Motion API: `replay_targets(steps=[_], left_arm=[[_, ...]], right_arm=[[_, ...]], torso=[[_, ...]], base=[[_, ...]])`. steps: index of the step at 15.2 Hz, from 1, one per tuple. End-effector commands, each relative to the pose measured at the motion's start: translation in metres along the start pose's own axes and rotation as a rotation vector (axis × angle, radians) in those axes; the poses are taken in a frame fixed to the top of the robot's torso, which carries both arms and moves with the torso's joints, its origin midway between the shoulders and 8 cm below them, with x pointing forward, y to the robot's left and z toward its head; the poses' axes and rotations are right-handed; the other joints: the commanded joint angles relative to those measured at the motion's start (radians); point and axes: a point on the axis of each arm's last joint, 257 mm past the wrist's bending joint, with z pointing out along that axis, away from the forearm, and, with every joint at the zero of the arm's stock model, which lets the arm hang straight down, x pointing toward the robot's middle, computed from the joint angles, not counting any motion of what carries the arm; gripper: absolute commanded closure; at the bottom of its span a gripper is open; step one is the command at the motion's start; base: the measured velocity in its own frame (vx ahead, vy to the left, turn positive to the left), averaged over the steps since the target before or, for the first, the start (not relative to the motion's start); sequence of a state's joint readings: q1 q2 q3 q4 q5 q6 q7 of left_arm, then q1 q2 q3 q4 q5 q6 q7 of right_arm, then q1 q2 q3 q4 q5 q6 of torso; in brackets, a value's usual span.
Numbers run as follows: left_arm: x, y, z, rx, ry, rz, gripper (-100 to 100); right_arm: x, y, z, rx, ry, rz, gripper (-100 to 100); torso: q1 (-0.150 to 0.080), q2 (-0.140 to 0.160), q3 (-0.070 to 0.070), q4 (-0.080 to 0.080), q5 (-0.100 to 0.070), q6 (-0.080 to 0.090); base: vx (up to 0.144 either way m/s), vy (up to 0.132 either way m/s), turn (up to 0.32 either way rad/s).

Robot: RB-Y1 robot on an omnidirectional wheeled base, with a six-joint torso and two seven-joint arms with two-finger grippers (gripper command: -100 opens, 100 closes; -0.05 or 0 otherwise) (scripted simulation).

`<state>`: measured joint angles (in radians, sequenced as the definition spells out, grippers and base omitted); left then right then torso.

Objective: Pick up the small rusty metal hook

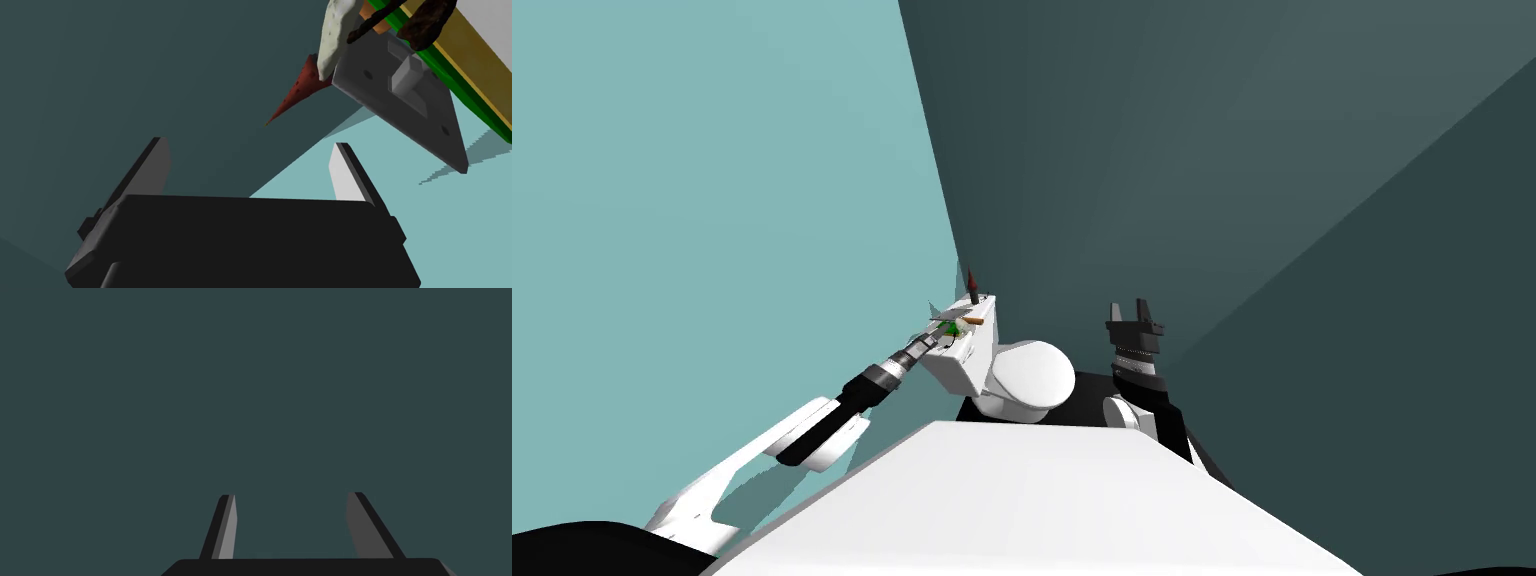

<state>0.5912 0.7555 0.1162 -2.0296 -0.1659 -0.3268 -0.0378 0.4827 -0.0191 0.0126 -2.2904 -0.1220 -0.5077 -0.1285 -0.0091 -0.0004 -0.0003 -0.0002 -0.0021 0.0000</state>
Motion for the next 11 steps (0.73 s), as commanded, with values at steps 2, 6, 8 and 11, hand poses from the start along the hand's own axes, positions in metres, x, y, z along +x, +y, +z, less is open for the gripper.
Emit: replay_targets(steps=[2,6,8,11], left_arm=[[0.003,0.035,-0.006,-0.083,0.058,0.069,-100],[0.003,0.071,-0.017,-0.168,0.120,0.149,-100],[-0.001,0.105,-0.031,-0.252,0.170,0.220,-100],[-0.005,0.121,-0.038,-0.289,0.198,0.264,-100]], right_arm=[[0.000,0.000,0.000,0.000,0.000,0.000,0],[0.000,0.000,0.000,0.000,0.000,0.000,0],[0.000,0.000,0.000,0.000,0.000,0.000,0],[0.000,0.000,0.000,0.000,0.000,0.000,0]], torso=[[0.000,0.000,0.000,0.000,0.000,0.000],[-0.002,-0.001,-0.001,0.000,0.000,0.000],[-0.002,-0.001,0.000,0.000,0.000,0.000],[-0.003,0.000,0.000,0.000,-0.001,0.000]], base=[[0.017,-0.117,-0.023],[0.024,-0.145,-0.027],[0.021,-0.158,-0.035],[0.012,-0.149,-0.017]])
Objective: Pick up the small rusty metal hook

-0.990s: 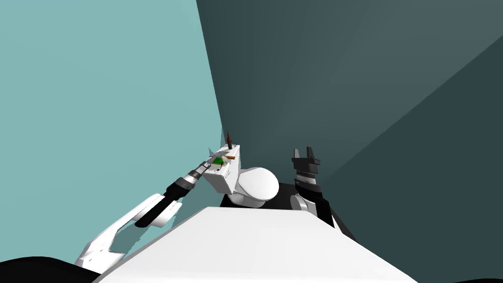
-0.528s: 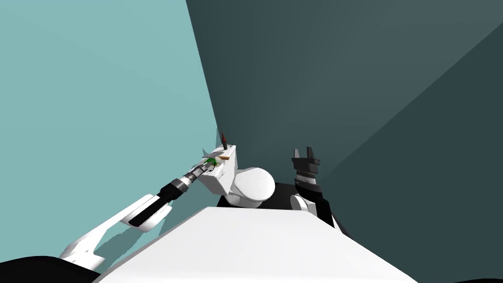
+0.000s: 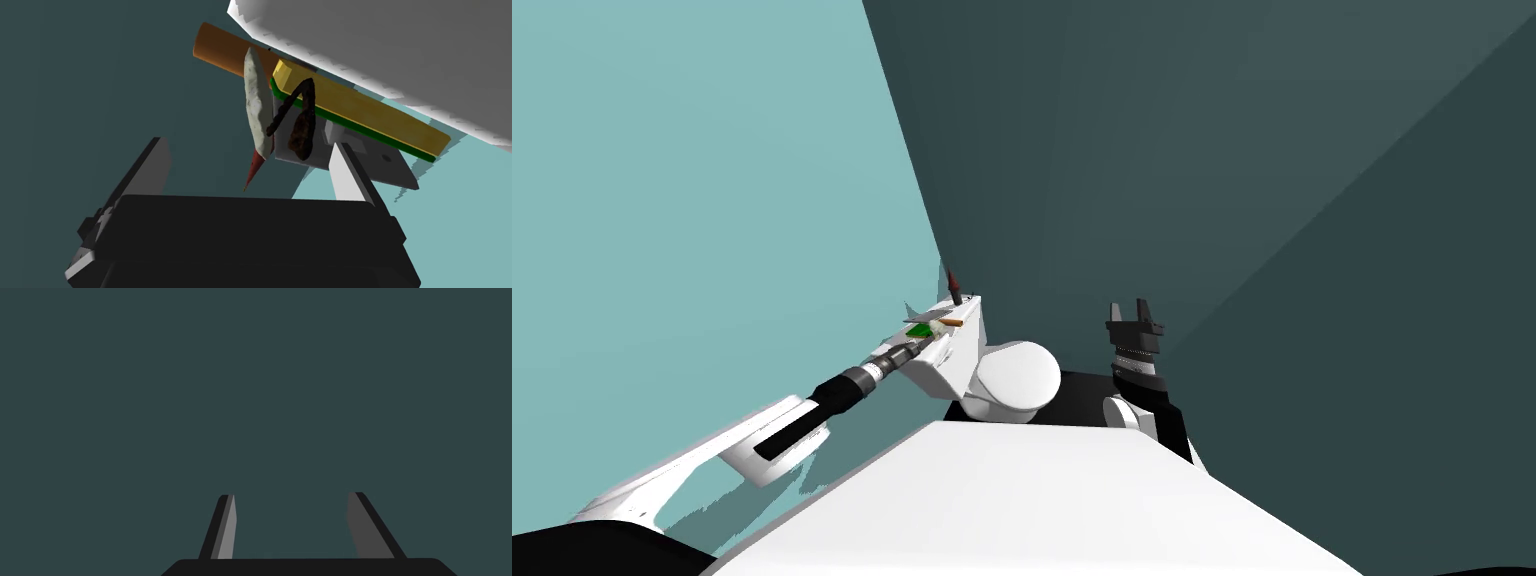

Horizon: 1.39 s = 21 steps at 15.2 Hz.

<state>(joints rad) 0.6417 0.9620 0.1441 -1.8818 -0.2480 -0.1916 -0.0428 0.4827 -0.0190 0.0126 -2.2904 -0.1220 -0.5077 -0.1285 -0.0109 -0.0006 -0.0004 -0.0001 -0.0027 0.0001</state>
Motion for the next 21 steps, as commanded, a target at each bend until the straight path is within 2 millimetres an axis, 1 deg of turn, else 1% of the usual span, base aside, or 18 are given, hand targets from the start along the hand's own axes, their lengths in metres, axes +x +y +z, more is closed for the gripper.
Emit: replay_targets(steps=[1,2,4,5,7,8,11,14,15,16,17,18,20,21], left_arm=[[0.000,0.025,-0.001,-0.055,0.033,0.054,-100],[0.000,0.025,-0.001,-0.055,0.033,0.054,-100],[-0.002,0.057,-0.008,-0.127,0.071,0.122,-100],[-0.002,0.057,-0.008,-0.127,0.072,0.124,-100],[-0.006,0.085,-0.016,-0.191,0.105,0.188,-100],[-0.006,0.085,-0.016,-0.191,0.105,0.188,-100],[-0.015,0.120,-0.027,-0.270,0.142,0.270,-100],[-0.024,0.144,-0.035,-0.326,0.165,0.328,-100],[-0.026,0.149,-0.038,-0.339,0.170,0.342,-100],[-0.024,0.142,-0.035,-0.319,0.164,0.323,-100],[-0.025,0.149,-0.027,-0.353,0.161,0.309,-100],[-0.025,0.149,-0.027,-0.353,0.161,0.309,-100],[-0.025,0.154,-0.019,-0.382,0.157,0.294,-100],[-0.025,0.155,-0.019,-0.383,0.157,0.294,-100]], right_arm=[[0.000,0.000,0.000,0.000,0.000,0.000,0],[0.000,0.000,0.000,0.000,0.000,0.000,0],[0.000,0.000,0.000,0.000,0.000,0.000,0],[0.000,0.000,0.000,0.000,0.000,0.000,0],[0.000,0.000,0.000,0.000,0.000,0.000,0],[0.000,0.000,0.000,0.000,0.000,0.000,0],[0.000,0.000,0.000,0.000,0.000,0.000,0],[0.000,0.000,0.000,0.000,0.000,0.000,0],[0.000,0.000,0.000,0.000,0.000,0.000,0],[0.000,0.000,0.000,0.000,0.000,0.000,0],[0.000,0.000,0.000,0.000,0.000,0.000,0],[0.000,0.000,0.000,0.000,0.000,0.000,0],[0.000,0.000,0.000,0.000,0.000,0.000,0],[0.000,0.000,0.000,0.000,0.000,0.000,0]], torso=[[0.000,0.000,0.000,0.000,0.000,0.000],[0.001,0.000,0.000,0.000,0.000,0.000],[0.003,0.000,0.000,0.000,0.001,0.000],[0.001,0.000,0.000,0.000,0.000,0.000],[0.001,0.000,0.000,0.000,0.000,0.000],[0.000,0.000,0.000,0.000,0.000,0.000],[0.001,0.000,0.000,0.000,0.000,0.000],[0.001,0.000,0.000,0.000,0.000,0.000],[0.002,0.000,0.000,0.000,0.000,0.000],[0.003,0.001,0.000,0.000,0.000,0.000],[0.005,0.001,0.001,0.000,0.001,0.000],[0.008,0.003,0.001,0.000,0.002,0.001],[0.014,0.008,0.004,0.002,0.003,0.001],[0.017,0.010,0.006,0.002,0.004,0.001]], base=[[0.006,-0.120,-0.023],[0.001,-0.108,-0.024],[0.015,-0.122,-0.033],[0.017,-0.137,-0.019],[0.014,-0.144,-0.025],[0.013,-0.139,-0.022],[0.018,-0.127,-0.023],[0.015,-0.121,-0.009],[0.000,-0.102,0.005],[-0.003,-0.059,0.004],[-0.053,0.000,-0.170],[-0.102,0.040,-0.248],[-0.144,0.091,-0.226],[-0.138,0.100,-0.142]])
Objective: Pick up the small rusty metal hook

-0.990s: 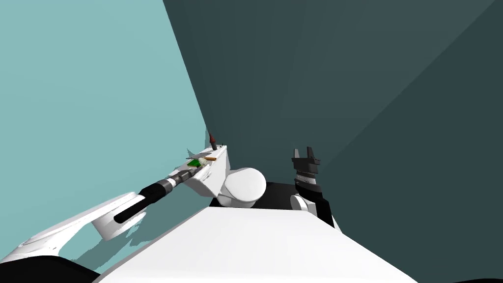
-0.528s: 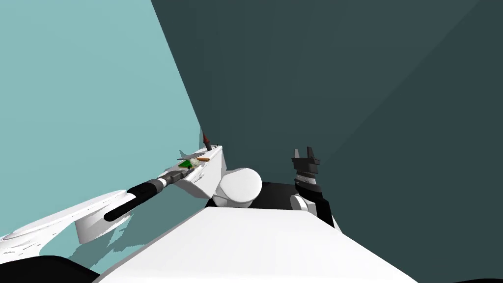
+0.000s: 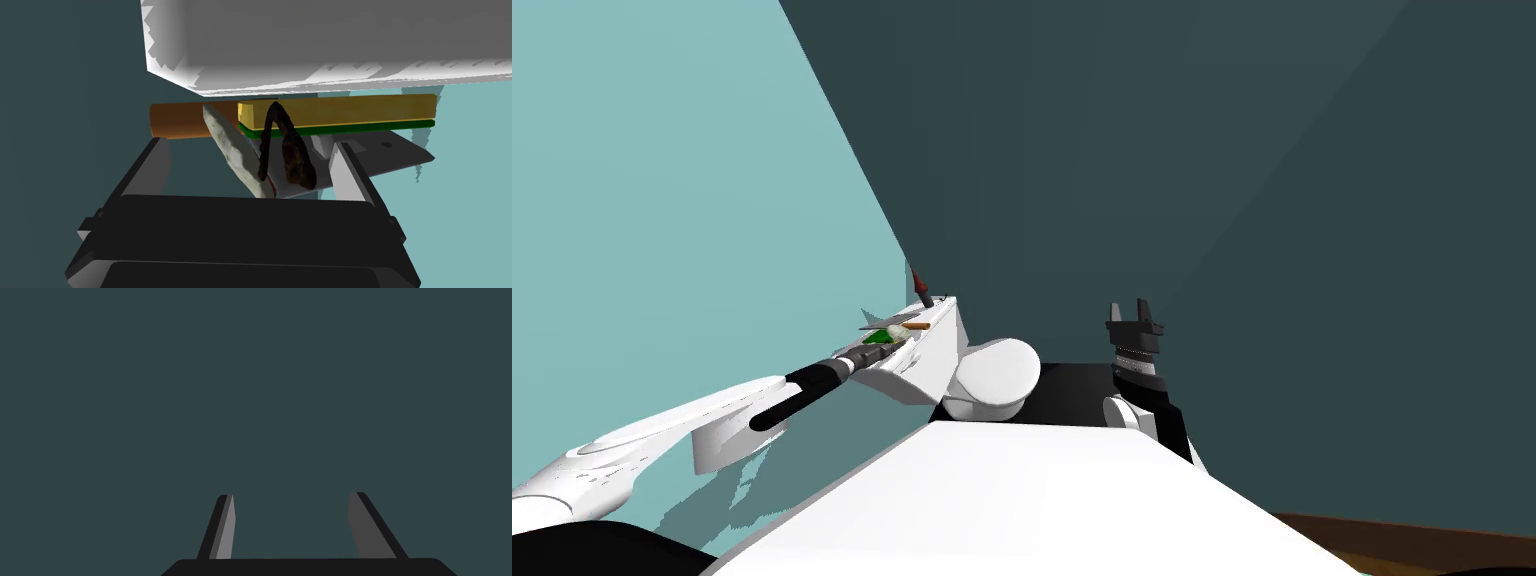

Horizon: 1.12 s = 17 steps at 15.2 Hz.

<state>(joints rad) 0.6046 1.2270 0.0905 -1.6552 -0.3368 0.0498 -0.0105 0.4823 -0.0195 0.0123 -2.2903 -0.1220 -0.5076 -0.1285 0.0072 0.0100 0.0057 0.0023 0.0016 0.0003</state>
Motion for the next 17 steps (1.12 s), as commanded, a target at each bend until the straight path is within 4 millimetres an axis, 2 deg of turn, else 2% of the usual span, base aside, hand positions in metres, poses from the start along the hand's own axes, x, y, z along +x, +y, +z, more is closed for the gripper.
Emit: replay_targets(steps=[1,8,10,11,15,17], left_arm=[[-0.001,0.003,0.006,-0.025,0.003,-0.014,-100],[-0.005,0.011,0.026,-0.101,0.006,-0.048,-100],[-0.004,0.010,0.025,-0.091,0.006,-0.044,-100],[-0.004,0.010,0.025,-0.095,0.006,-0.045,100],[-0.004,0.012,0.025,-0.098,0.008,-0.039,100],[-0.003,0.007,0.019,-0.069,0.006,-0.035,100]], right_arm=[[0.000,0.000,0.000,0.000,0.000,0.000,0],[0.000,0.000,0.000,0.000,0.000,0.000,0],[0.000,0.000,0.000,0.000,0.000,0.000,0],[0.000,0.000,0.000,0.000,0.000,0.000,0],[0.000,0.000,0.000,0.000,0.000,0.000,0],[0.000,0.000,0.000,0.000,0.000,0.000,0]], torso=[[0.000,0.000,0.000,0.000,0.000,0.000],[0.000,-0.004,-0.003,-0.002,0.002,0.002],[0.002,-0.005,-0.003,-0.002,0.003,0.002],[0.001,-0.007,-0.004,-0.002,0.003,0.001],[0.000,-0.013,-0.007,-0.003,0.003,0.001],[-0.001,-0.015,-0.008,-0.003,0.003,-0.001]], base=[[-0.115,0.074,-0.153],[-0.115,0.041,-0.171],[-0.093,0.044,-0.107],[-0.025,0.012,-0.004],[-0.007,0.003,-0.001],[0.098,-0.037,0.234]])
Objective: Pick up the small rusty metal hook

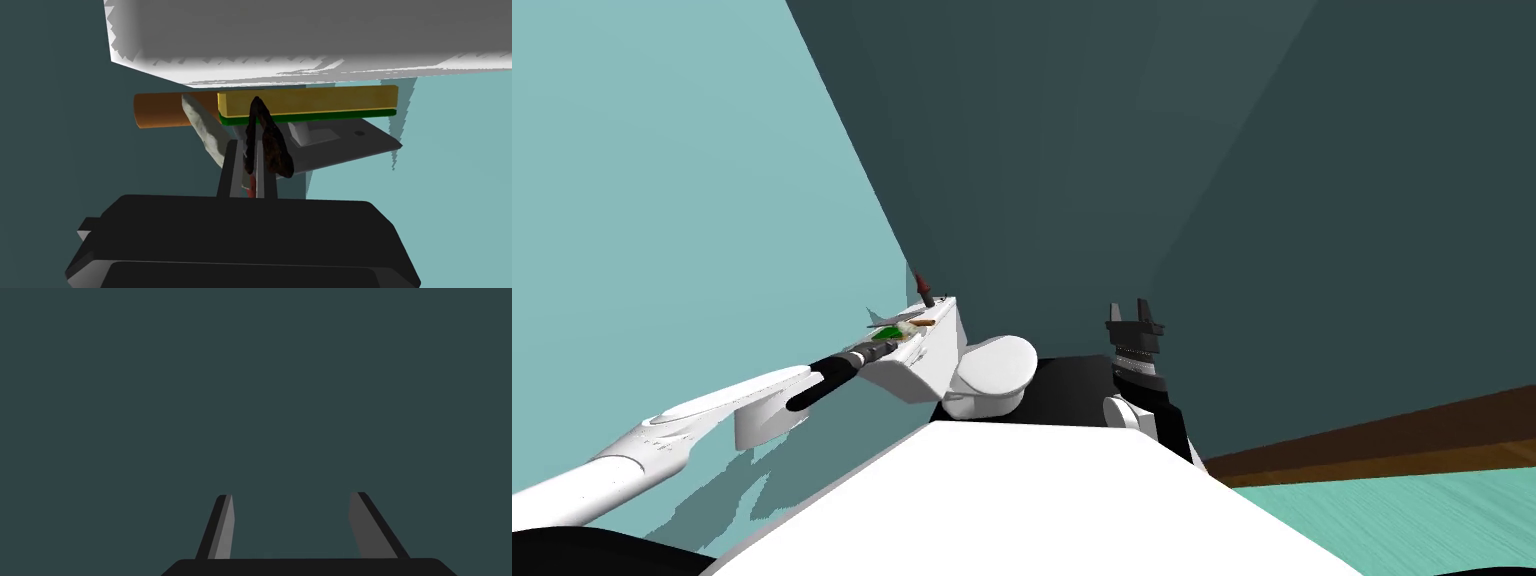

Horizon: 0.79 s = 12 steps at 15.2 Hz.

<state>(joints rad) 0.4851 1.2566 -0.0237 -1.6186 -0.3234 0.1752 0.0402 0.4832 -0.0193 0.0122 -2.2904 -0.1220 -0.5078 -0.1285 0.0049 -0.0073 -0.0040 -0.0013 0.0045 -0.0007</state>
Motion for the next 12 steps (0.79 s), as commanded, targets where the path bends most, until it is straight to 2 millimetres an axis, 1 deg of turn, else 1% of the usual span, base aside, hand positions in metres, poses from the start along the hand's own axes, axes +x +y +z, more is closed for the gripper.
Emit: replay_targets(steps=[1,2,3,5,6,7,9,10,11,12], left_arm=[[0.001,-0.003,-0.006,0.027,-0.001,0.009,100],[0.002,-0.004,-0.010,0.042,-0.002,0.016,100],[0.002,-0.004,-0.010,0.042,-0.002,0.016,100],[0.003,-0.006,-0.019,0.071,-0.005,0.032,100],[0.004,-0.007,-0.024,0.085,-0.007,0.041,100],[0.004,-0.007,-0.024,0.085,-0.007,0.041,100],[0.004,-0.009,-0.034,0.112,-0.011,0.059,100],[0.004,-0.009,-0.034,0.112,-0.011,0.059,100],[0.004,-0.009,-0.039,0.126,-0.013,0.069,100],[0.004,-0.008,-0.034,0.111,-0.010,0.058,100]], right_arm=[[0.000,0.000,0.000,0.000,0.000,0.000,0],[0.000,0.000,0.000,0.000,0.000,0.000,0],[0.000,0.000,0.000,0.000,0.000,0.000,0],[0.000,0.000,0.000,0.000,0.000,0.000,0],[0.000,0.000,0.000,0.000,0.000,0.000,0],[0.000,0.000,0.000,0.000,0.000,0.000,0],[0.000,0.000,0.000,0.000,0.000,0.000,0],[0.000,0.000,0.000,0.000,0.000,0.000,0],[0.000,0.000,0.000,0.000,0.000,0.000,0],[0.000,0.000,0.000,0.000,0.000,0.000,0]], torso=[[0.000,0.000,0.000,0.000,0.000,0.000],[-0.001,-0.002,-0.001,-0.001,0.000,0.000],[-0.002,-0.004,-0.002,-0.001,0.000,0.001],[-0.002,-0.005,-0.003,-0.001,-0.001,0.003],[-0.003,-0.006,-0.003,-0.001,-0.001,0.002],[-0.004,-0.005,-0.003,-0.001,-0.001,0.001],[-0.003,-0.005,-0.003,-0.001,-0.001,0.003],[-0.003,-0.005,-0.003,-0.001,-0.001,0.002],[-0.002,-0.005,-0.003,-0.001,-0.001,0.003],[-0.002,-0.004,-0.003,-0.001,-0.001,0.002]], base=[[0.145,-0.064,0.256],[0.155,-0.065,0.251],[0.138,-0.062,0.151],[0.134,-0.057,0.143],[0.145,-0.084,0.266],[0.128,-0.072,0.197],[0.119,-0.055,0.149],[0.105,-0.056,0.142],[0.103,-0.045,0.160],[0.065,-0.029,0.092]])
